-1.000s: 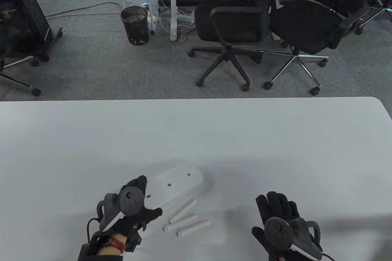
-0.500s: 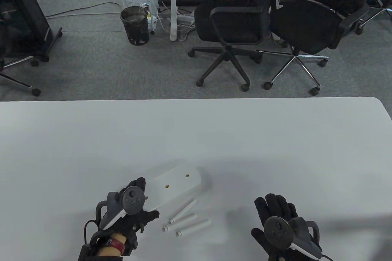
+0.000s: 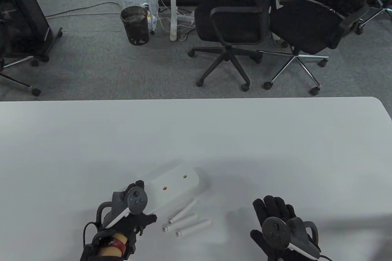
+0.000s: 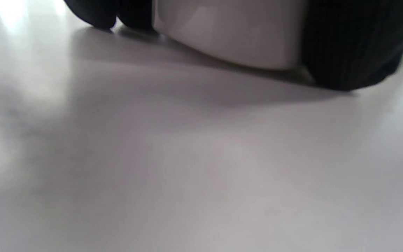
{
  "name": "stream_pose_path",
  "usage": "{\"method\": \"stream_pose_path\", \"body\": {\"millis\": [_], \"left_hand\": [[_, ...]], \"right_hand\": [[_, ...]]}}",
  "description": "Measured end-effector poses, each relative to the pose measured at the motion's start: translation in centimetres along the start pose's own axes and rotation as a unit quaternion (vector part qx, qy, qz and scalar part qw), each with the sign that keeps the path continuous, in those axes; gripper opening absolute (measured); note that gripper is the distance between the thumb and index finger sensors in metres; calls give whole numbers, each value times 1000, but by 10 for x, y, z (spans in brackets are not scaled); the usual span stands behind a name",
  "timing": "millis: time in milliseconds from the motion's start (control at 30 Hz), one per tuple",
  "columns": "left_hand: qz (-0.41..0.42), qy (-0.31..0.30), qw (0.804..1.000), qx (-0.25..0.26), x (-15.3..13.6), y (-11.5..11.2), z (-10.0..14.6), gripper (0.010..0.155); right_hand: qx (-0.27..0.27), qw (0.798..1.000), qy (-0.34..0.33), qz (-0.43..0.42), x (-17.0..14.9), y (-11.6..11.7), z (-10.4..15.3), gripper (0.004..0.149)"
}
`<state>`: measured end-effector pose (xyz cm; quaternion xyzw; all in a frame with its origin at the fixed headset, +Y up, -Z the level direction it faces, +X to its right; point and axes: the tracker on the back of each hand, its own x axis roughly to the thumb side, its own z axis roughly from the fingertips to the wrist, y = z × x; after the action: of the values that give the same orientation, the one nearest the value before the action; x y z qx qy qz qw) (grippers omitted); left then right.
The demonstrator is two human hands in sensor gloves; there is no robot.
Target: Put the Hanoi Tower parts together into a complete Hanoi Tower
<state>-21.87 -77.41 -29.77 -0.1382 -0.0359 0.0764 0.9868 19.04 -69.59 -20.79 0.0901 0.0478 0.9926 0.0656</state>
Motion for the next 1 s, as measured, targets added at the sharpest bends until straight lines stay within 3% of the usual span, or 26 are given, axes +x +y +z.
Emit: {"method": "stream_pose_path", "body": {"millis": [467, 700, 867, 1000], "left_hand": [[0, 1, 1000, -7, -2, -3, -2, 115], [3, 1, 1000, -7, -2, -3, -2, 115], [5, 1, 1000, -8, -3, -3, -2, 115], [8, 0, 1000, -9, -4, -4, -2, 115]], "right_hand": [[-3, 1000, -28, -1, 13, -2, -8, 79], [-3, 994, -103, 33, 71, -9, -33, 66], [27, 988, -131, 80, 115, 7, -60, 57], [51, 982, -124, 130, 131, 23, -78, 56]]}}
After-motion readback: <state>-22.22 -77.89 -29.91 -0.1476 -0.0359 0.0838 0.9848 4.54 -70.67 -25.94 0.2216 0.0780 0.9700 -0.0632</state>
